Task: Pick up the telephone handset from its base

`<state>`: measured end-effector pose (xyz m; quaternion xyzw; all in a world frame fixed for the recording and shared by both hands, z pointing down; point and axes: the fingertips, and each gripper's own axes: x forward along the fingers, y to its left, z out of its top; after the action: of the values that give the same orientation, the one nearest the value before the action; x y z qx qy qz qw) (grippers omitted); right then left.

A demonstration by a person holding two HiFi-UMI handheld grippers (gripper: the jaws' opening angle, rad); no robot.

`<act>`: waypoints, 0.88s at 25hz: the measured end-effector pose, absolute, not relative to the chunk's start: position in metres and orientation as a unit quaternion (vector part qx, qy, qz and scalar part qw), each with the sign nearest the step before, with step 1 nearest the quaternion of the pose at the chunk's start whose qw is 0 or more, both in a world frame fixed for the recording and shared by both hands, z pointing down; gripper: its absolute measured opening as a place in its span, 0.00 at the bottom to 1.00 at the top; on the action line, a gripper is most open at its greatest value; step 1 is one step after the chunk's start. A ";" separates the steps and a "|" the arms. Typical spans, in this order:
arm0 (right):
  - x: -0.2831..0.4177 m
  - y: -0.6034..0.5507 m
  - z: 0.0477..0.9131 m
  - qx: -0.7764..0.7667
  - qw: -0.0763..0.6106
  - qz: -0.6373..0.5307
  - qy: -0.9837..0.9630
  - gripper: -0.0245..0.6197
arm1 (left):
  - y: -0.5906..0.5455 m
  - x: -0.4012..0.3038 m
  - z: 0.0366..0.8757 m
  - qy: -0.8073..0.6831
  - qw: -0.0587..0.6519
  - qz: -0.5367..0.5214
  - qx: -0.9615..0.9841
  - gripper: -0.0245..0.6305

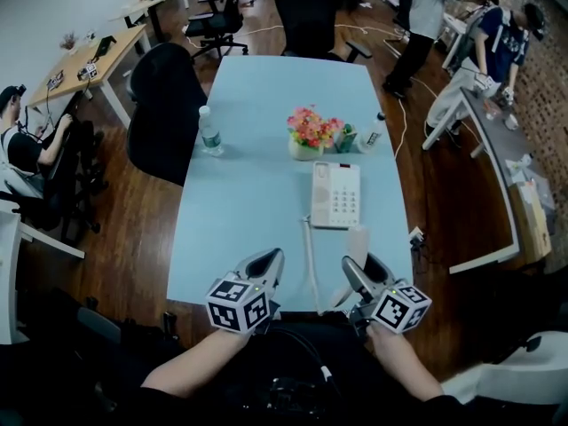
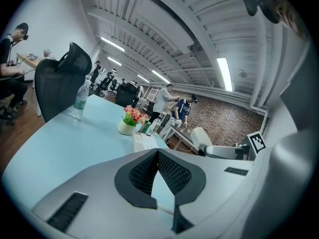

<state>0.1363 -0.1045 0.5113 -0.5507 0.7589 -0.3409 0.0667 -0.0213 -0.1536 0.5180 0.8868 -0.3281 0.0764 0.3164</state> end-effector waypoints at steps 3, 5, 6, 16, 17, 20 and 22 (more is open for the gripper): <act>0.131 -0.111 0.504 -0.553 0.065 -0.334 0.761 0.42 | -0.144 -0.022 0.522 -0.322 0.318 0.085 0.888 0.04; 0.128 -0.112 0.504 -0.553 0.065 -0.333 0.761 0.42 | -0.146 -0.029 0.524 -0.330 0.320 0.084 0.884 0.04; 0.128 -0.112 0.507 -0.551 0.068 -0.335 0.761 0.42 | -0.148 -0.032 0.524 -0.335 0.322 0.083 0.882 0.04; 0.126 -0.112 0.511 -0.557 0.064 -0.329 0.760 0.42 | -0.151 -0.038 0.522 -0.339 0.319 0.084 0.881 0.04; 0.127 -0.111 0.514 -0.556 0.066 -0.328 0.761 0.42 | -0.152 -0.038 0.522 -0.339 0.319 0.083 0.881 0.04; 0.127 -0.112 0.517 -0.554 0.066 -0.330 0.762 0.42 | -0.153 -0.037 0.520 -0.338 0.316 0.081 0.882 0.04; 0.126 -0.112 0.515 -0.556 0.059 -0.329 0.761 0.42 | -0.152 -0.036 0.520 -0.336 0.317 0.082 0.883 0.04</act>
<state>0.1264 -0.1116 0.5147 -0.5565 0.7607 -0.3290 0.0592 -0.0359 -0.1519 0.5203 0.8831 -0.3358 0.0821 0.3172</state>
